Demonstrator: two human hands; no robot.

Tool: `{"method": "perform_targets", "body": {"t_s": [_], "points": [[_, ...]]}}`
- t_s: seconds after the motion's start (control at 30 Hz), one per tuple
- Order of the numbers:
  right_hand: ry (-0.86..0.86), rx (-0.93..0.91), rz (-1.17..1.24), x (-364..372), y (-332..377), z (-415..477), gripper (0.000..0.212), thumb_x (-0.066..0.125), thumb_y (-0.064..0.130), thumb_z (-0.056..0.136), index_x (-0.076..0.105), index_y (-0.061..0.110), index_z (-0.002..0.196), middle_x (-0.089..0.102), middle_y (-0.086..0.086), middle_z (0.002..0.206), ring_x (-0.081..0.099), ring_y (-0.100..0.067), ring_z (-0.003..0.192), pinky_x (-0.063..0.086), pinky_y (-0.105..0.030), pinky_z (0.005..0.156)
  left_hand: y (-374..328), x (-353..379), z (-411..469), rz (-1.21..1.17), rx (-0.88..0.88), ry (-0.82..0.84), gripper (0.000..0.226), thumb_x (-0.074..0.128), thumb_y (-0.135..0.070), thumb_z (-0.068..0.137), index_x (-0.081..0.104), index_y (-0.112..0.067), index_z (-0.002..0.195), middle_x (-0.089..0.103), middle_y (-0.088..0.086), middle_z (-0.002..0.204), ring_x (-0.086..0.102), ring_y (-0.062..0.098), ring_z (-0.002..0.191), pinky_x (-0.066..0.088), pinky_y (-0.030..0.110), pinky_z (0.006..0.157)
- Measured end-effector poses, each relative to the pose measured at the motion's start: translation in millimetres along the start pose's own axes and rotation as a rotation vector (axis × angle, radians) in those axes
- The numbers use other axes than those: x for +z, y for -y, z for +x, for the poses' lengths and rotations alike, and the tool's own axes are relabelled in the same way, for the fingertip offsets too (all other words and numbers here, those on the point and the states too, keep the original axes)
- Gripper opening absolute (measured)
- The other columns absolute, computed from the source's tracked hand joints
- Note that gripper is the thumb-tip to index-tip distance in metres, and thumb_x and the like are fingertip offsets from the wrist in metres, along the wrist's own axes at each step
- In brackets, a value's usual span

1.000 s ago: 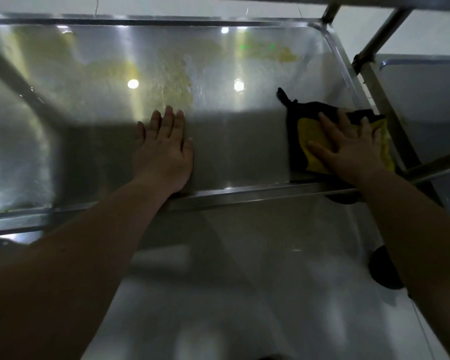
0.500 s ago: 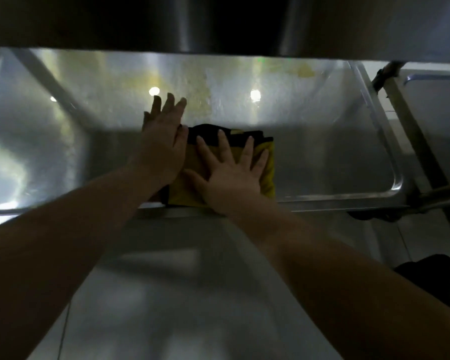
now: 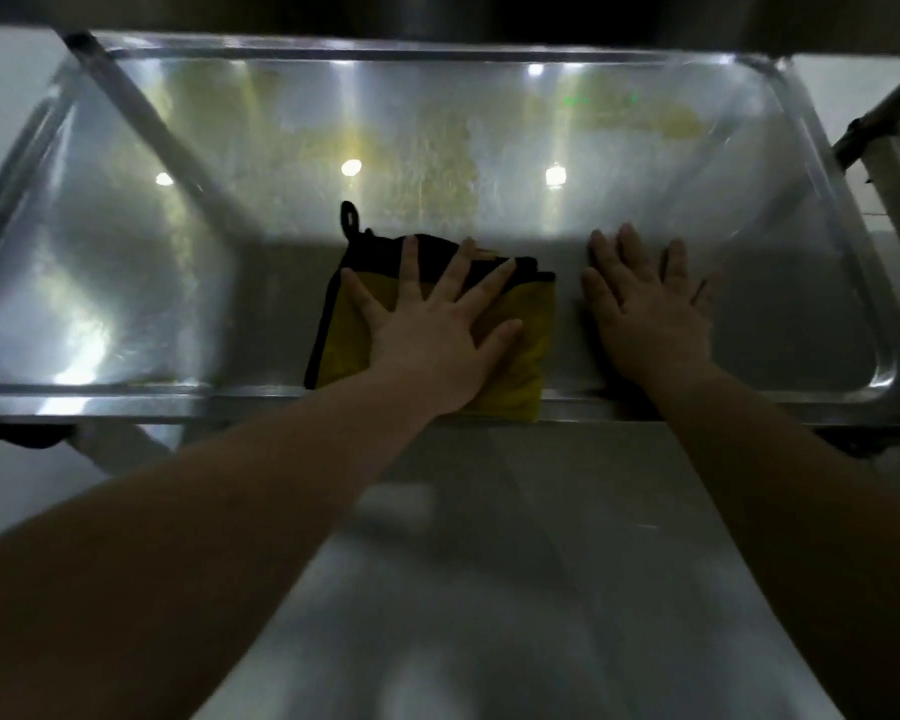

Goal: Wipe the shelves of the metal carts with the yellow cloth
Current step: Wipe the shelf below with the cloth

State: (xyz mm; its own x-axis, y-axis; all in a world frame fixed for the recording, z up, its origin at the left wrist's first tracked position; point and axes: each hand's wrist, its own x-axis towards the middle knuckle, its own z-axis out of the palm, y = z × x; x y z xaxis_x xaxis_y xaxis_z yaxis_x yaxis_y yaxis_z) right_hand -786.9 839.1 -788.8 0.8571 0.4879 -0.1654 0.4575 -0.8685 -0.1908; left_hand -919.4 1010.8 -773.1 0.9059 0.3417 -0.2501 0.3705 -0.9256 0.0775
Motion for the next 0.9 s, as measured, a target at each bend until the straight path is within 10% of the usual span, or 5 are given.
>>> {"method": "perform_targets", "body": {"t_s": [0.5, 0.9], "points": [[-0.035, -0.150, -0.150, 6, 45, 49, 0.062, 0.016, 0.065, 0.098, 0.000, 0.045, 0.154, -0.004, 0.006, 0.165, -0.007, -0.041, 0.149, -0.002, -0.065, 0.115, 44, 3, -8, 0.003, -0.070, 0.007, 0.070, 0.005, -0.084, 0.080, -0.026, -0.062, 0.139, -0.031, -0.016, 0.157, -0.028, 0.036, 0.145, -0.012, 0.081, 0.101], [-0.038, -0.139, -0.151, 7, 45, 56, 0.062, 0.012, 0.068, 0.095, -0.001, 0.048, 0.153, -0.004, 0.008, 0.165, -0.006, -0.038, 0.149, -0.001, -0.064, 0.116, 38, -45, 146, -0.034, -0.116, -0.022, 0.073, 0.014, -0.085, 0.084, -0.005, -0.057, 0.149, -0.012, -0.011, 0.164, -0.015, 0.038, 0.149, -0.008, 0.084, 0.098]]}}
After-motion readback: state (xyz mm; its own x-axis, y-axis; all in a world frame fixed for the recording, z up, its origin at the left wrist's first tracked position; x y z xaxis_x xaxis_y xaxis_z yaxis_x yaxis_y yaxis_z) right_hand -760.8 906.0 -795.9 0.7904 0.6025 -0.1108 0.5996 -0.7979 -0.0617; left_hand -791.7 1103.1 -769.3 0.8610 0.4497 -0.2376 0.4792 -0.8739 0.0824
